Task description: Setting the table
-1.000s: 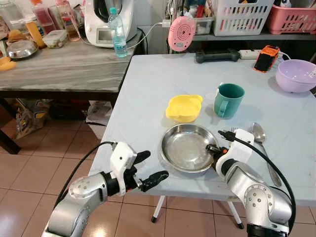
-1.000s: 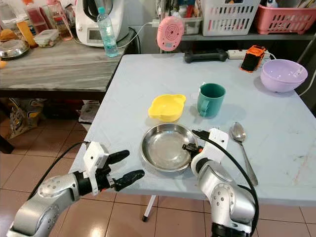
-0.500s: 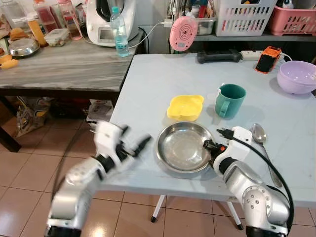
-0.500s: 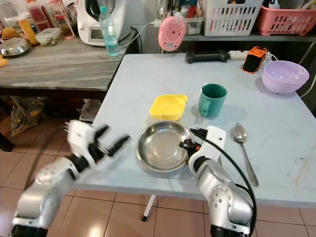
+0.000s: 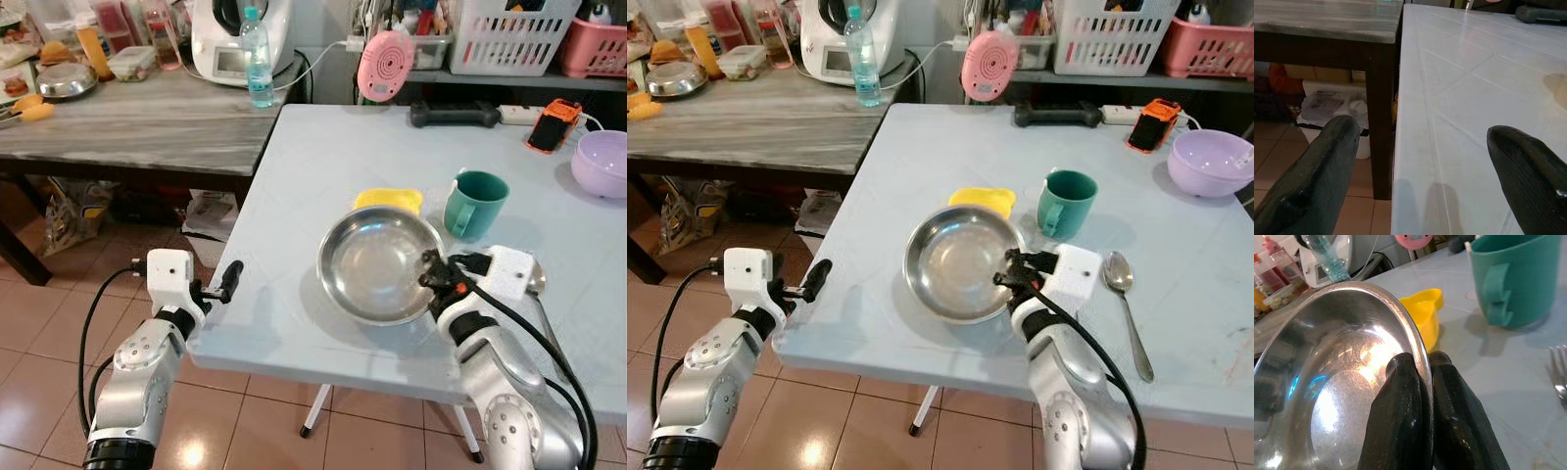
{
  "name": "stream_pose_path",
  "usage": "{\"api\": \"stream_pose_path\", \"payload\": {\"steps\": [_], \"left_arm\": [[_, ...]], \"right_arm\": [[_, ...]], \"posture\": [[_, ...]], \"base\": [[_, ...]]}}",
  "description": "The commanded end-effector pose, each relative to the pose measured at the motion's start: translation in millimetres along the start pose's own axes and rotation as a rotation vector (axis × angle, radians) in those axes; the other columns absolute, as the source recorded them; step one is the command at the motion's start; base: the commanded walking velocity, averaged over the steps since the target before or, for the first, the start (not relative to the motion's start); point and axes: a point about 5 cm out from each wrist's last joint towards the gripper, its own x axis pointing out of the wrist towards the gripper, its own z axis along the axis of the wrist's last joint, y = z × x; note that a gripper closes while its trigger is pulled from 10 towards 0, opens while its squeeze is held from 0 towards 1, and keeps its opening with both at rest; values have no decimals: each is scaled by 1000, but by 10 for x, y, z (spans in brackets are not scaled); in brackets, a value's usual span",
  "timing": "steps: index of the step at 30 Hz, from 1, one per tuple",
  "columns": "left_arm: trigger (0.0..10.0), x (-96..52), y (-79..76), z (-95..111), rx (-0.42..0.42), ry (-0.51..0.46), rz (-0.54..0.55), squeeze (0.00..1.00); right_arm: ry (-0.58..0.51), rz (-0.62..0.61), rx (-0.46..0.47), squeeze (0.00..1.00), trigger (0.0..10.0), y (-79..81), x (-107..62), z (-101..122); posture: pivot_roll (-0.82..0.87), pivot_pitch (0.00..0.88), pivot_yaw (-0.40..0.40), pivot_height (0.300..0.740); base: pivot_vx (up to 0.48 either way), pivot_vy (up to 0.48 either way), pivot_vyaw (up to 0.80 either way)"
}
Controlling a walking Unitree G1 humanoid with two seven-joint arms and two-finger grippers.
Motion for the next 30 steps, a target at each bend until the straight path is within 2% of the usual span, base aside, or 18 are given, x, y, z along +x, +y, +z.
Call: {"api": "stream_pose_path", "payload": {"steps": [1, 4, 13, 17, 30], "left_arm": [[10000, -22, 46, -39, 2, 6, 22, 0], [10000, -6, 27, -60, -1, 7, 12, 0], [10000, 55, -10, -40, -6, -2, 2, 0], [10000, 64, -12, -39, -11, -2, -3, 0], [10000, 64, -27, -57, -25, 3, -12, 0]], "right_arm": [[-35, 16, -1, 0, 10000, 29, -25, 51], [-40, 16, -5, 0, 10000, 27, -34, 46], [-67, 32, -8, 0, 10000, 45, -43, 51], [-72, 33, -13, 0, 10000, 49, -45, 45], [-85, 55, -42, 0, 10000, 89, -32, 39]], "posture": [[-88, 21, 35, 740], [-93, 21, 36, 740], [-98, 20, 44, 740], [-98, 18, 46, 740], [-93, 19, 44, 740]], "base": [[0, 0, 0], [0, 0, 0], [0, 0, -721], [0, 242, -522], [0, 323, 0]]}}
